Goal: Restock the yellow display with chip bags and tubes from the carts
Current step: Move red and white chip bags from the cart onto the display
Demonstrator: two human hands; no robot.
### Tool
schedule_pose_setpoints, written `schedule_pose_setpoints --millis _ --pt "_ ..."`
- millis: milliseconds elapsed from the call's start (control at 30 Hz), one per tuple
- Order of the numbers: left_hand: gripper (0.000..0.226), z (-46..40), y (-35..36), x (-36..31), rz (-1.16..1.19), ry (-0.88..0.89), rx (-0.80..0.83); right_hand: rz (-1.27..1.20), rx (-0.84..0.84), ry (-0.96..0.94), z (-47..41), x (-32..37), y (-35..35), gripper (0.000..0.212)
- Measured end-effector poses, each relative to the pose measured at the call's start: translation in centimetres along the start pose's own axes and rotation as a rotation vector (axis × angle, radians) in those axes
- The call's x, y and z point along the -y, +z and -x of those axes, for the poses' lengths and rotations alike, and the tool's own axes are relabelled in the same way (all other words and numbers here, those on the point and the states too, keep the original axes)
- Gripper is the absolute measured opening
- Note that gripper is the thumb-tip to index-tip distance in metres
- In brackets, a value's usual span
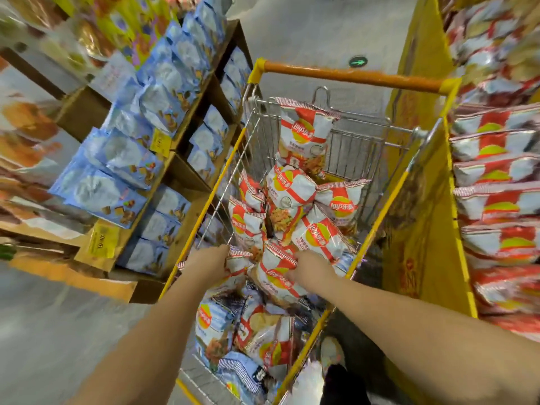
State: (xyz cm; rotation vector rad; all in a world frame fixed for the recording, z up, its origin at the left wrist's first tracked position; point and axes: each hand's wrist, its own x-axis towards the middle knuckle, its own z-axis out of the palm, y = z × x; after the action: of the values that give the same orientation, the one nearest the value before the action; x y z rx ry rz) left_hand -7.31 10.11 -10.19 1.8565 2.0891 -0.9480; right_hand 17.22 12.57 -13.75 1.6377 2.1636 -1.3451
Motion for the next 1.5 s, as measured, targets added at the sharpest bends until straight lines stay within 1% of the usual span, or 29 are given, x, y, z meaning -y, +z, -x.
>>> schedule_pose_setpoints --millis 67,100,167,233,300,367,500,600,700,767,833,933,1067,1167,1233,1300,1400,1500 --pt "0.026 2.3 -2.2 -0.8 0.070 0.000 -0.081 0.054 0.000 -0.085 2.1 0.1 -3.1 0.027" --pt "0.027 3.4 -3.7 -1.1 0.112 -0.001 -0.111 0.079 -0.014 -0.114 3.3 0.1 -5.0 0.027" --pt "0.032 5.3 -7.4 -1.6 0.178 -0.004 -0.150 0.134 -0.070 -0.144 5.5 0.2 -9.0 0.036" --pt "0.037 7.5 -12.1 -2.5 0.187 0.000 -0.199 0.222 -0.132 -0.184 9.0 -0.3 -13.8 0.038" --pt "0.040 9.4 -16.9 -4.1 0.185 0.018 -0.267 0.310 -0.203 -0.207 12.6 -1.3 -18.4 0.046" --pt "0.044 10.9 -21.3 -5.8 0.152 0.043 -0.322 0.360 -0.267 -0.198 15.6 -2.3 -22.2 0.049" --pt "0.049 13.8 -29.3 -11.4 0.143 0.134 -0.486 0.399 -0.448 -0.153 22.4 -6.2 -29.0 0.041" --pt "0.049 14.2 -33.7 -15.9 0.188 0.236 -0.564 0.436 -0.569 -0.102 26.6 -10.0 -33.8 0.029" --pt "0.048 13.8 -36.8 -20.2 0.233 0.290 -0.625 0.469 -0.627 -0.043 29.2 -13.5 -38.0 0.024" --pt "0.047 12.6 -38.8 -23.3 0.282 0.340 -0.646 0.466 -0.634 0.048 30.3 -15.8 -40.7 0.022" --pt "0.047 10.9 -40.9 -26.5 0.339 0.410 -0.654 0.476 -0.638 0.156 30.3 -17.8 -43.5 0.027" --pt "0.045 8.3 -43.1 -30.8 0.371 0.522 -0.682 0.583 -0.640 0.272 29.1 -20.1 -46.6 0.017" --pt "0.044 2.5 -45.7 -36.6 0.357 0.612 -0.629 0.685 -0.591 0.407 24.9 -23.1 -50.4 0.007" --pt "0.053 -1.6 -46.3 -39.1 0.296 0.638 -0.646 0.749 -0.532 0.459 22.4 -24.8 -51.6 0.005" --pt "0.052 -5.1 -46.6 -40.5 0.248 0.665 -0.642 0.758 -0.493 0.487 19.9 -26.3 -52.5 0.008" --pt "0.050 -7.8 -46.3 -41.5 0.192 0.687 -0.606 0.771 -0.446 0.502 18.0 -27.4 -52.9 0.008" --pt "0.056 -10.6 -46.1 -42.3 0.165 0.741 -0.539 0.772 -0.369 0.510 16.0 -28.1 -53.7 0.004" --pt "0.061 -12.3 -46.8 -42.5 0.185 0.809 -0.502 0.754 -0.301 0.511 15.0 -28.5 -54.5 0.014"
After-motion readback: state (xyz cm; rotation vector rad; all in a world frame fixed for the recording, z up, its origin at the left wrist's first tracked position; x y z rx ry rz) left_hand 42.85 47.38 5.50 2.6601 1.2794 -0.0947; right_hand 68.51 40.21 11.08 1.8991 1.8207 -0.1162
